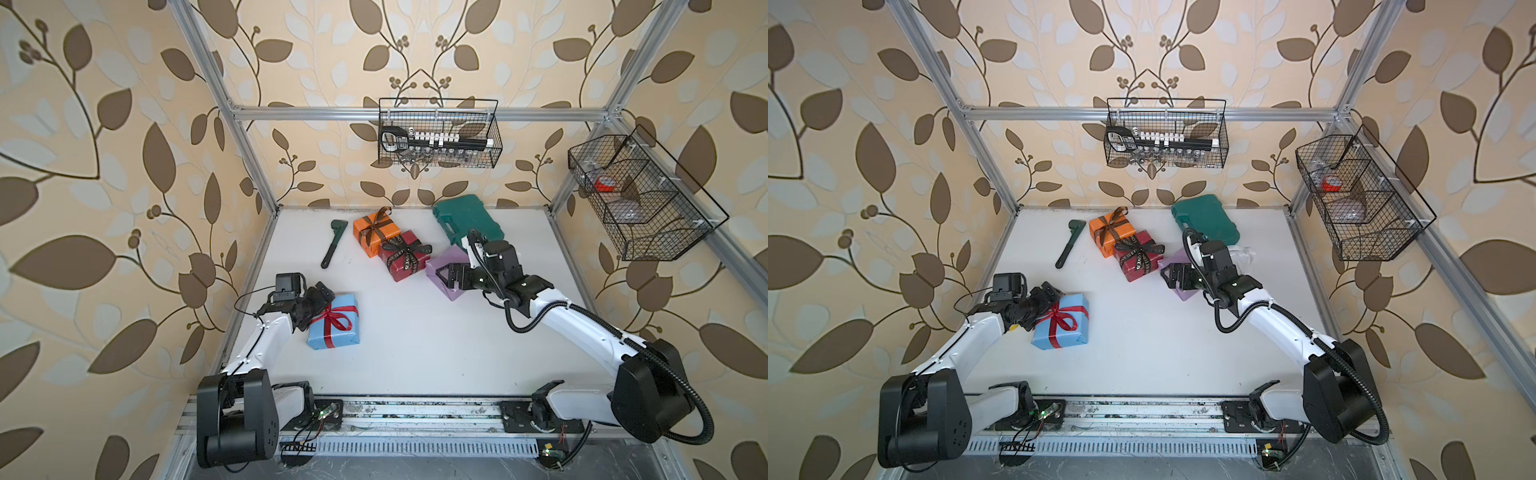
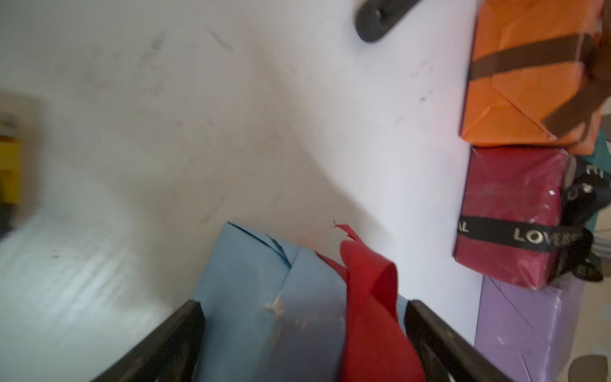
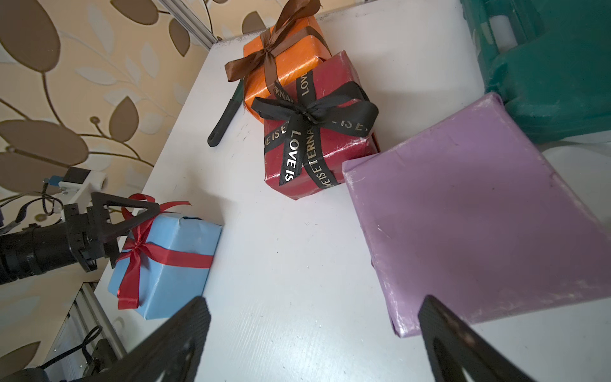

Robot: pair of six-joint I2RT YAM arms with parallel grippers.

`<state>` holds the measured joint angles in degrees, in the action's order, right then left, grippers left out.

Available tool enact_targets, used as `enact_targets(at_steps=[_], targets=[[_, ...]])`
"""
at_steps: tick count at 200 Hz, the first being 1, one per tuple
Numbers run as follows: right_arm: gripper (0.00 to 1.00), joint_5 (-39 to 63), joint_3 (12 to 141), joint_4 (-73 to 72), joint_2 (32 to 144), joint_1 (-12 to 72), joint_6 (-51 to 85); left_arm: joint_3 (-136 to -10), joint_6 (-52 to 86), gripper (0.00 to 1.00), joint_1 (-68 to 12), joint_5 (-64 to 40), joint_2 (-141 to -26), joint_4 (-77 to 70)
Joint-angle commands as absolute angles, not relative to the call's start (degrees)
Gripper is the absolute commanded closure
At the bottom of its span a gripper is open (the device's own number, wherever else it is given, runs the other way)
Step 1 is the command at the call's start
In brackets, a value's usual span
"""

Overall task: Untie the ribbon bows on the gift boxes
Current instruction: Move the gift box to the center of the board.

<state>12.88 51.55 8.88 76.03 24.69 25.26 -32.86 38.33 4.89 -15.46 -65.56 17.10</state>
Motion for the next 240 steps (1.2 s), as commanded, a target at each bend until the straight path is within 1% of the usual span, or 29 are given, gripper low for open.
enact_targets(at_steps=[1, 13, 28, 40, 62, 73, 94, 109, 124, 164, 189, 213, 240], targets=[[0.01, 14.4, 52.0, 9.7, 77.6, 24.9, 25.4, -31.2, 47.8, 0.01, -0.7, -16.7, -64.2, 13.0], [0.01, 15.4, 51.7, 9.3, 77.8, 24.9, 25.9, -29.6, 53.4, 0.01, -4.3, -15.4, -64.2, 10.3], [0.01, 17.2, 51.1, 9.3, 77.9, 24.9, 26.1, -30.1, 56.0, 0.01, -9.1, -12.2, -64.3, 10.9], [0.01, 19.2, 50.3, 9.3, 77.8, 25.2, 26.0, -32.7, 53.8, 0.01, -10.1, -11.0, -64.6, 14.6], [0.07, 22.2, 47.7, 8.1, 77.4, 27.0, 26.3, -39.7, 45.8, 0.01, -10.0, -7.1, -65.2, 27.5], [0.11, 23.4, 46.5, 7.3, 77.4, 28.5, 26.8, -41.6, 42.0, 0.01, -10.0, -8.4, -65.2, 31.1], [0.13, 24.2, 43.9, 5.1, 77.8, 31.9, 28.5, -41.8, 39.4, 0.01, -10.0, -15.2, -64.7, 34.0], [0.13, 23.6, 43.1, 4.4, 78.3, 33.8, 29.5, -38.6, 41.4, 0.01, -11.0, -22.0, -64.0, 31.4], [0.14, 23.2, 42.8, 4.4, 78.7, 34.3, 30.1, -35.8, 45.2, 0.01, -13.9, -23.7, -63.3, 29.2], [0.17, 22.1, 42.4, 5.4, 77.2, 34.5, 30.6, -31.8, 56.3, 0.01, -20.9, -21.7, -61.2, 20.2], [0.18, 21.3, 42.0, 6.4, 76.7, 34.4, 30.4, -32.6, 61.7, 0.01, -26.3, -19.1, -65.5, 11.0], [0.19, 19.9, 42.0, 7.5, 76.4, 34.4, 30.1, -37.3, 61.6, 0.01, -29.3, -17.4, -71.5, 6.2], [0.19, 18.9, 42.6, 8.2, 76.1, 34.4, 29.9, -39.9, 60.3, 0.01, -29.4, -17.9, -73.0, 3.8]])
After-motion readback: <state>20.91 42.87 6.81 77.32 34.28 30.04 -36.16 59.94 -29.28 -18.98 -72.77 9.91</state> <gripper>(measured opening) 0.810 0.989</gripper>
